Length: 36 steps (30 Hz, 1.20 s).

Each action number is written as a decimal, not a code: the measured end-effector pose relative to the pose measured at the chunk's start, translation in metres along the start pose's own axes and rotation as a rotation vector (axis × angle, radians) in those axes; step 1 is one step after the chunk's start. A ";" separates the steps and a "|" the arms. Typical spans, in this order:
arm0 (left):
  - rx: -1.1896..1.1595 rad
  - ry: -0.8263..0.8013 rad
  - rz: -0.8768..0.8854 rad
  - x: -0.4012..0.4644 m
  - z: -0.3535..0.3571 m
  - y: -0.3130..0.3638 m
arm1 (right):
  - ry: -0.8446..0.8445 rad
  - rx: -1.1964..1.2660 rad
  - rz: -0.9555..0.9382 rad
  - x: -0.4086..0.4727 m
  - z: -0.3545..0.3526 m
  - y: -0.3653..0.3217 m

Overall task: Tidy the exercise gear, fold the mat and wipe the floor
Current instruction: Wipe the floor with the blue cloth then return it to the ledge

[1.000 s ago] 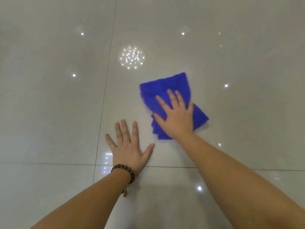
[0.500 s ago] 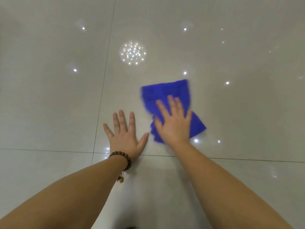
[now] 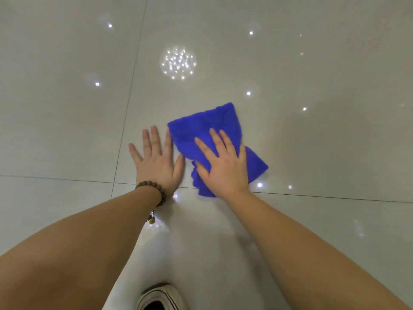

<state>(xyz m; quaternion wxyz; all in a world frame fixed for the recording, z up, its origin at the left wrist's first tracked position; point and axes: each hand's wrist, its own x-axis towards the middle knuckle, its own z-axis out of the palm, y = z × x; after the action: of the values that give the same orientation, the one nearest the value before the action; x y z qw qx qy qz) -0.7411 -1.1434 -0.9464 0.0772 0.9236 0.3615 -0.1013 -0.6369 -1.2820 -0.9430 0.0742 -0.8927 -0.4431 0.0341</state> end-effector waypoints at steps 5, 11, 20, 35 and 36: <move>0.011 0.018 0.009 -0.002 0.000 0.000 | 0.058 -0.003 0.464 -0.012 -0.019 0.126; 0.049 -0.014 -0.002 0.001 0.000 -0.001 | 0.068 0.013 0.261 -0.070 0.005 -0.028; 0.052 0.036 -0.084 -0.018 -0.009 0.024 | 0.087 -0.012 0.443 -0.074 -0.031 0.177; -0.049 -0.073 -0.037 -0.152 0.051 0.239 | 0.133 0.045 1.109 -0.190 -0.065 0.320; -0.043 -0.071 -0.043 -0.152 0.050 0.241 | 0.131 0.078 1.292 -0.187 -0.067 0.318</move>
<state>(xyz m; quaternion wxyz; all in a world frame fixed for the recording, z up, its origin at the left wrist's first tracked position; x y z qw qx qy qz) -0.6926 -1.4286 -0.9412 0.1080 0.9096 0.3802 -0.1279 -0.4912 -1.6274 -0.9297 0.0978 -0.9764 0.1898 0.0333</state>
